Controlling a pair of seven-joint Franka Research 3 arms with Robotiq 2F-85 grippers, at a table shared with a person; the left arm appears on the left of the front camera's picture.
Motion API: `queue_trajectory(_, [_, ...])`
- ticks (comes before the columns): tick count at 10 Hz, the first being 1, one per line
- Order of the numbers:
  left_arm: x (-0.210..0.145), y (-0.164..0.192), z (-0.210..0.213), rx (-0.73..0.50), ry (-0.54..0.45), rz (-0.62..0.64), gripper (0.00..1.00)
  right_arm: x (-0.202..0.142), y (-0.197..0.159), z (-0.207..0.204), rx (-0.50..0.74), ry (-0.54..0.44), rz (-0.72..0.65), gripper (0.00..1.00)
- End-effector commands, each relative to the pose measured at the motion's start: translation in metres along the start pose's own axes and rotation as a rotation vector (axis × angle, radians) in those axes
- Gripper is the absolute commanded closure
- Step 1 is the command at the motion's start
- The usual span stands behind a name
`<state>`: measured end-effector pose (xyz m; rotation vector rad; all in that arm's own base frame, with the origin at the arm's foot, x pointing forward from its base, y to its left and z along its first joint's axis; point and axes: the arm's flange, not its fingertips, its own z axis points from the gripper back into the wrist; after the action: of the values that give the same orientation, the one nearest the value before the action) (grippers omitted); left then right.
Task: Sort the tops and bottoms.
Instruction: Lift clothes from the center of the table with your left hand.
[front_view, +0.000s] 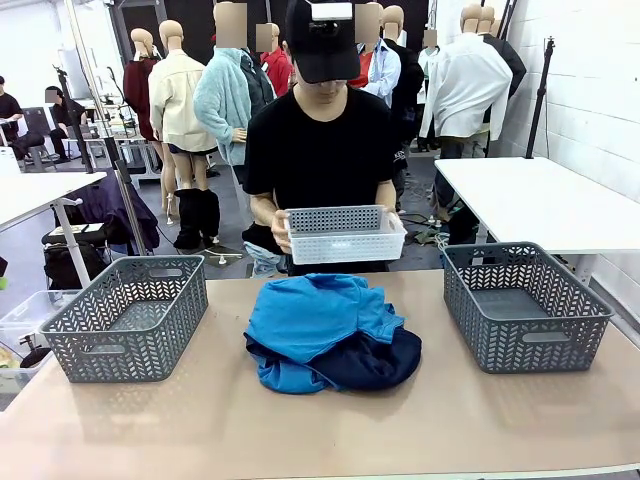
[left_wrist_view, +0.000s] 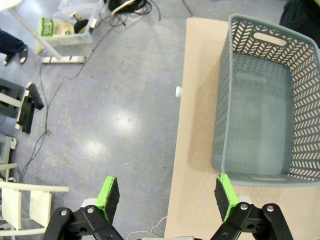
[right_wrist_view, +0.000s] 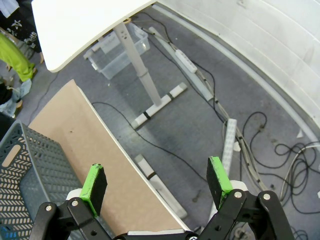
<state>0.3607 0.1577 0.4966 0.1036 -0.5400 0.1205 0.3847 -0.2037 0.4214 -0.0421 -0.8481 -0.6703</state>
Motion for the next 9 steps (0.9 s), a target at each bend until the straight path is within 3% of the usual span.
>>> queue_trajectory(1, [0.0006, 0.0003, 0.0001, 0.005, -0.006, -0.005, 0.00, 0.0003, -0.0003, 0.0011, -0.006, 0.005, 0.014, 0.00])
queue_trajectory(9, [0.0006, 0.0003, 0.0001, 0.005, -0.006, -0.005, 0.00, 0.0003, -0.0003, 0.0011, -0.006, 0.005, 0.014, 0.00])
